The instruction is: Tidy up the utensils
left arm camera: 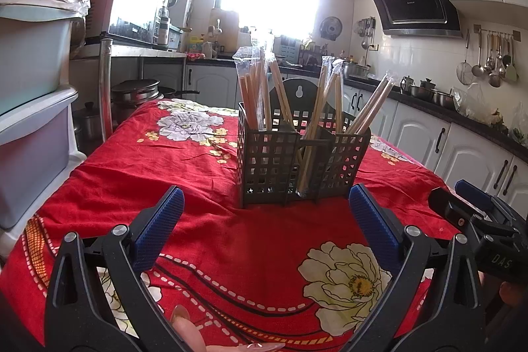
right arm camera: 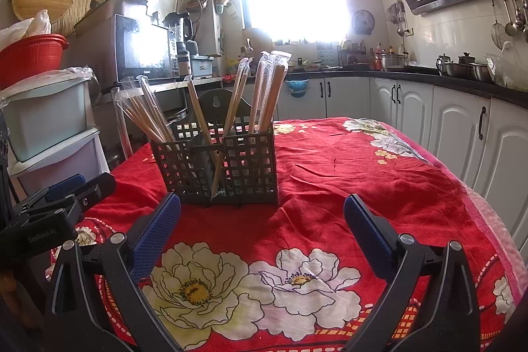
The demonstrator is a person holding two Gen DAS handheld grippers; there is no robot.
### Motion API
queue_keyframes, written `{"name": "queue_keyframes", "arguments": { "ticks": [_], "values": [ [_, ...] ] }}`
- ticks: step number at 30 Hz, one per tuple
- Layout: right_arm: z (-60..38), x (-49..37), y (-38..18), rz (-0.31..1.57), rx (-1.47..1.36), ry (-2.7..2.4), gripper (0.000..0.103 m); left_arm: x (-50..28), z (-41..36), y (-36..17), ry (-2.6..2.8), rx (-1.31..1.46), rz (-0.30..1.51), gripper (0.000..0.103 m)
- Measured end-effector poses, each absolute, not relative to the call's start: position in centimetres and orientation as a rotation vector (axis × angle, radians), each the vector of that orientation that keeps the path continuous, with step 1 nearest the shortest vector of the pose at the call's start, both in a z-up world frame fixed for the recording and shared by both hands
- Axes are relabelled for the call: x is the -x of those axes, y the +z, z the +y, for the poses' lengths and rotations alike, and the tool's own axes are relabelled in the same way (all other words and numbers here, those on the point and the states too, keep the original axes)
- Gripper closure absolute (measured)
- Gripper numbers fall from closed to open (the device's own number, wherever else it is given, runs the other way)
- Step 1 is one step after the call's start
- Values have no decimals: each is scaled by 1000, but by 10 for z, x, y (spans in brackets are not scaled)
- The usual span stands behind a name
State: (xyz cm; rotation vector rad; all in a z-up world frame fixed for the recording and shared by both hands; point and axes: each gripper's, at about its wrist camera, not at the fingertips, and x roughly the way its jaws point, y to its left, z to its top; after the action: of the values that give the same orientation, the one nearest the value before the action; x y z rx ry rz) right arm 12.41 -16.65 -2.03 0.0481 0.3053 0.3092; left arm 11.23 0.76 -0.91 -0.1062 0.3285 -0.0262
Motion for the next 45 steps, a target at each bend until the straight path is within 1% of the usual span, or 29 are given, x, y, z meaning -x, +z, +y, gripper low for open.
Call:
{"name": "queue_keyframes", "arguments": {
  "ticks": [28, 36, 40, 45],
  "values": [
    [-167, -123, -21, 312, -47, 298, 6, -112, 8, -10, -26, 113, 331, 11],
    [-170, -125, -22, 329, -64, 268, 6, -117, 9, -13, -32, 144, 375, 11],
    [-178, -127, -22, 363, -95, 244, 6, -118, 22, -8, -18, 193, 432, 11],
    [-213, -140, -11, 437, -139, 174, 6, -124, 67, 20, 26, 207, 457, 11]
  ]
}}
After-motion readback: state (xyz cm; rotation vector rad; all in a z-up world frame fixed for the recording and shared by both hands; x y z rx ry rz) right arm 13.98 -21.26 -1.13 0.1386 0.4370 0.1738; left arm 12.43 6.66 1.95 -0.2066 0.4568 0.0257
